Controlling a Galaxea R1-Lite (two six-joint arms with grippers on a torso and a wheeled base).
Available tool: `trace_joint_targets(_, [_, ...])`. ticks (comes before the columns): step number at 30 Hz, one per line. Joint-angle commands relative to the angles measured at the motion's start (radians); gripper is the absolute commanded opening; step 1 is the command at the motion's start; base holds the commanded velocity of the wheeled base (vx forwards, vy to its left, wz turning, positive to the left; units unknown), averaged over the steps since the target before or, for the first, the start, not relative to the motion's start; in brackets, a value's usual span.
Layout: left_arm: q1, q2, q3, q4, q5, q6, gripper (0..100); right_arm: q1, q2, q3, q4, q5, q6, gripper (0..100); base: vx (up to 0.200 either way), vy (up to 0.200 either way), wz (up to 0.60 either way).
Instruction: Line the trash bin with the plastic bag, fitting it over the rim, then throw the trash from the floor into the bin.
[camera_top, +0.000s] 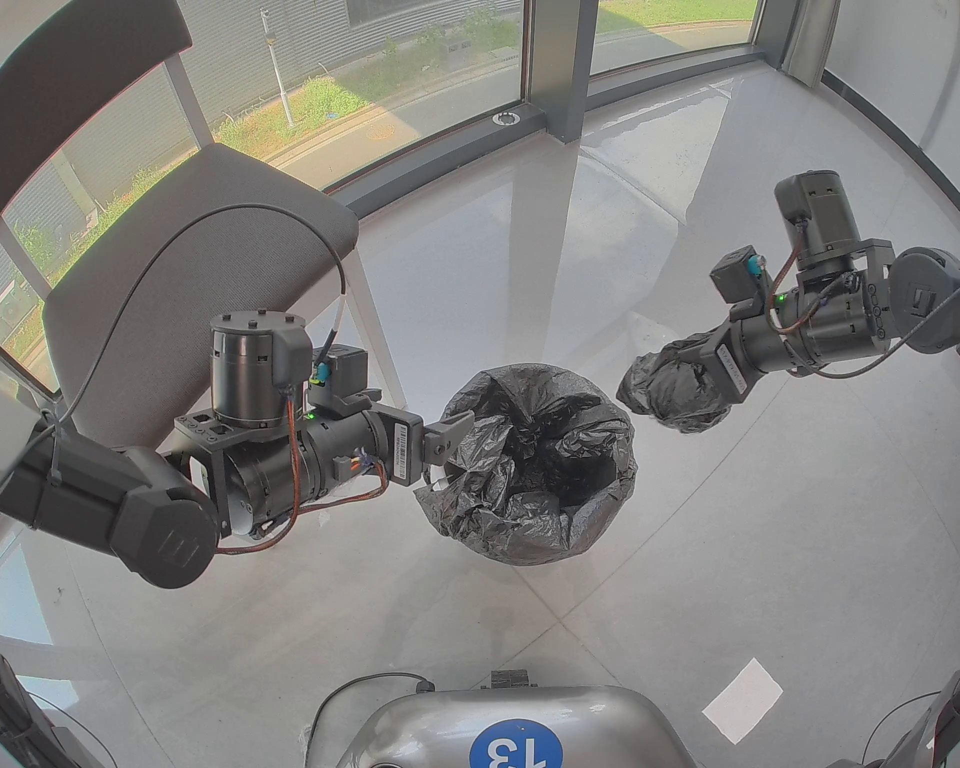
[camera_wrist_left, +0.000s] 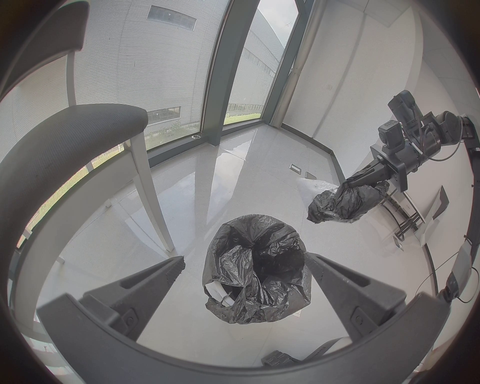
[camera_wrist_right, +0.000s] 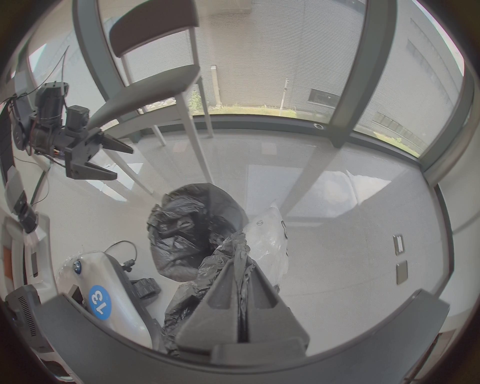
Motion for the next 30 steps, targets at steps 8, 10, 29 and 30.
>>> trace_joint_targets(8, [0.009,-0.060,0.041,-0.002,0.000,0.001,100,0.159,0.150,-0.107,0.009,0.001,0.002,0,0.000,0.000,0.00])
trace_joint_targets(10, [0.010,-0.063,0.041,-0.012,0.000,0.001,100,0.170,0.170,-0.122,0.022,0.001,0.002,0,0.000,0.000,0.00])
trace_joint_targets(29, [0.019,-0.078,0.041,-0.023,-0.006,0.007,100,0.185,0.360,-0.279,0.105,0.001,0.002,0,0.000,0.000,0.00])
trace_joint_targets(30, [0.019,-0.078,0.041,-0.023,-0.006,0.007,100,0.183,0.371,-0.285,0.105,0.001,0.002,0,0.000,0.000,0.00])
